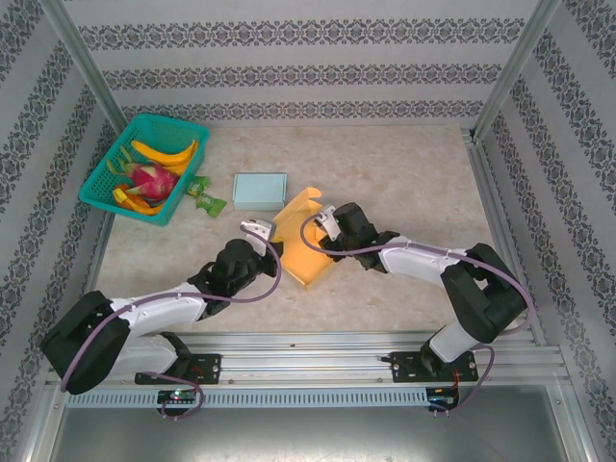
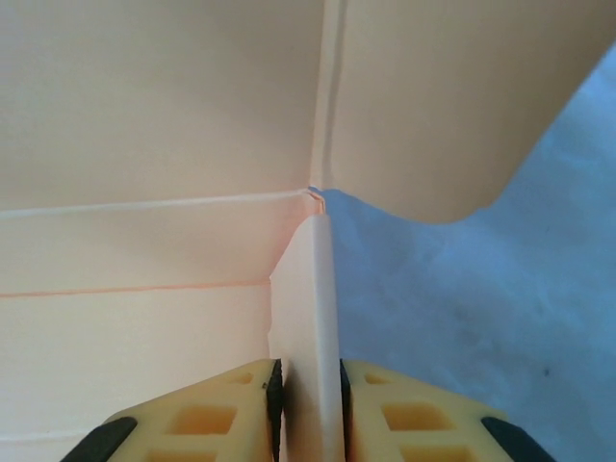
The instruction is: Fold the paper box
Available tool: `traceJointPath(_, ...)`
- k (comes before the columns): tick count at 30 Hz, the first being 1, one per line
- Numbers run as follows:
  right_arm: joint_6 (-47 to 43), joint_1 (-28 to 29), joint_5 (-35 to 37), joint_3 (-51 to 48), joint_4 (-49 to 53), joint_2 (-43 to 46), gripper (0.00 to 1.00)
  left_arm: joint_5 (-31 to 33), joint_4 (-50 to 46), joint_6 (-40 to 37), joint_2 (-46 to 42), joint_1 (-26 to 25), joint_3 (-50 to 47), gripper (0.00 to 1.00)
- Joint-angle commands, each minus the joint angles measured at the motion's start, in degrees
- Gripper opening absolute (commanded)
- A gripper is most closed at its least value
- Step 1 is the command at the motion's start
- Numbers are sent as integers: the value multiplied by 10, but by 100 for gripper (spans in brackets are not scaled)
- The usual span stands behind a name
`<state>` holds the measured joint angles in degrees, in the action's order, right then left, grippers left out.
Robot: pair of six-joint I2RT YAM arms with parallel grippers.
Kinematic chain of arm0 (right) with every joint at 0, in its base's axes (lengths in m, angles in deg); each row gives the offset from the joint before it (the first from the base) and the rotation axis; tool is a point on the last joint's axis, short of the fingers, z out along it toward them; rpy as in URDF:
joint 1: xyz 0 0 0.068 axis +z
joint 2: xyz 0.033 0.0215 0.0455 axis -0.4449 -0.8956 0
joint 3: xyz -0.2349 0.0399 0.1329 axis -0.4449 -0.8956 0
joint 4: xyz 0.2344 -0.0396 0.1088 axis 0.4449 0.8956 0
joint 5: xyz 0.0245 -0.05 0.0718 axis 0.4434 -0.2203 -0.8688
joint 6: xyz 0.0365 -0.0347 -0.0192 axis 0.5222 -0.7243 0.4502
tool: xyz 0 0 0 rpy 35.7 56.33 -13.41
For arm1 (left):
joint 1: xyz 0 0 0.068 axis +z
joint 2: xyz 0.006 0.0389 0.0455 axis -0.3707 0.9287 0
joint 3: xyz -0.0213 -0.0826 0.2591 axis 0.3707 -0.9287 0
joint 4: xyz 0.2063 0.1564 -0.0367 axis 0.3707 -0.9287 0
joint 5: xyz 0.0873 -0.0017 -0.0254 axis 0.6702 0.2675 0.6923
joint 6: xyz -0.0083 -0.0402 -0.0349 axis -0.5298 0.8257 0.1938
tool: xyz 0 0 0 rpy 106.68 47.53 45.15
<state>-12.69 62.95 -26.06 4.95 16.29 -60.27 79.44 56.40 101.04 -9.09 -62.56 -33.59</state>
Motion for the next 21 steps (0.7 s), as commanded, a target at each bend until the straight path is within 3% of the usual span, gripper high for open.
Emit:
traceJointPath(1,-47,9,0,39,38,-13,25,20,86,-16,-24,6,-11,8)
traceJointPath(3,-73,9,-8,74,72,-24,38,22,89,-26,-33,6,-16,8)
traceJointPath(5,-96,8,-7,121,122,-37,43,19,95,-40,-36,6,-20,8)
traceJointPath(11,-174,-29,-94,213,264,-17,49,13,153,-85,-26,6,-46,8)
traceJointPath(16,-256,-95,-240,230,326,39,51,19,167,-117,-6,6,-44,8)
traceJointPath(21,-382,-132,-257,247,411,53,54,28,158,-121,16,6,-30,6)
